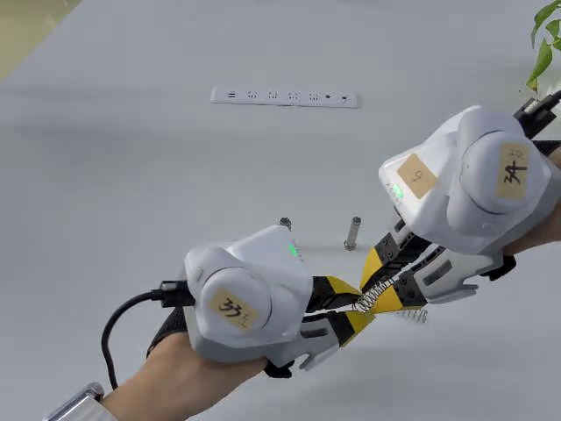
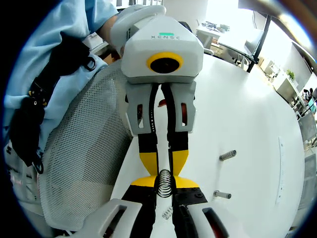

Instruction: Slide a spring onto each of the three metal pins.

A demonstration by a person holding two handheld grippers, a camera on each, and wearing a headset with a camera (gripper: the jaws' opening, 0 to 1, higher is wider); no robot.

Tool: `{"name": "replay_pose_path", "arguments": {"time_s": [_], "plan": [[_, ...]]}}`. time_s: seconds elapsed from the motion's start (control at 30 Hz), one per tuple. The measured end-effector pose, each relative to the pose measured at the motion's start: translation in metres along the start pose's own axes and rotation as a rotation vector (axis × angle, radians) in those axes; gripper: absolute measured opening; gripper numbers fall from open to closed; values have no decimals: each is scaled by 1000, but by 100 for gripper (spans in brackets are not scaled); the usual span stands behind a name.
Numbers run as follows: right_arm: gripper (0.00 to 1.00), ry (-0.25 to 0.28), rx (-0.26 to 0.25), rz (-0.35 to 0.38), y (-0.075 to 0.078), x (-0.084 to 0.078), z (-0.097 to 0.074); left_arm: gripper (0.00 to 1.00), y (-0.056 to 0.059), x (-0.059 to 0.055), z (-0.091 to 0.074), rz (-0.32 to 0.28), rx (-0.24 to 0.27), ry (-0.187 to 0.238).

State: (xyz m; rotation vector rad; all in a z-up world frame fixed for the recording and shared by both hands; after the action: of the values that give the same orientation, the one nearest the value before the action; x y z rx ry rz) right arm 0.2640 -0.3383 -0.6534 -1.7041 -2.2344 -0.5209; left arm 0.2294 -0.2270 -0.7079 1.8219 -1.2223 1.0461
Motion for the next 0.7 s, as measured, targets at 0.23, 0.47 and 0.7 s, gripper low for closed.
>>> {"name": "replay_pose_path", "arguments": {"time_s": [0.23,0.47,0.7], "plan": [[8,-9,-3,1,1,-2,0,27,-2,-6,-2,-21,38,-9],[8,-16,-10,11,5,-7,0,51,-9,-19,-10,-62,116,-22],[8,-19,-9,14,5,-9,1,70,-15,-28,-23,-103,206,-24]]}}
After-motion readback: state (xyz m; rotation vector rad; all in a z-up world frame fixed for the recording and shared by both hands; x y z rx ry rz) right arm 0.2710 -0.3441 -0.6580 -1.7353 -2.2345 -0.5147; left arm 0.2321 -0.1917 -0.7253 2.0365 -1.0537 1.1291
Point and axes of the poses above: the centre of the closed fingertips' face, and the gripper's own axes: z roughly forward along the fingers, y roughly to its right, x roughly out of its top, the point moved 10 cm from there along -z, roughly backward along the fingers, and after that the axes turned 7 degrees about -x, right-handed, at the moved point
